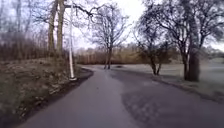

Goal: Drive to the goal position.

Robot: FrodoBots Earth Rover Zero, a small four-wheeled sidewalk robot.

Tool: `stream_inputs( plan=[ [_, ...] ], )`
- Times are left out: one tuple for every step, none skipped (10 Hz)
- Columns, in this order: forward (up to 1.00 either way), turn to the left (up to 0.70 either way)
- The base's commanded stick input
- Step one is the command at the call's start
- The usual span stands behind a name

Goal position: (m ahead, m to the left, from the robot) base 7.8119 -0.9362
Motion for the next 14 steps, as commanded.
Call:
stream_inputs(
  plan=[
    [1.00, 0.00],
    [1.00, 0.00],
    [1.00, 0.00],
    [1.00, 0.00],
    [1.00, 0.00],
    [1.00, 0.00],
    [1.00, 0.00],
    [1.00, 0.00],
    [1.00, 0.00],
    [1.00, 0.00],
    [1.00, 0.00],
    [1.00, 0.00],
    [1.00, 0.00],
    [1.00, 0.00]
  ],
)
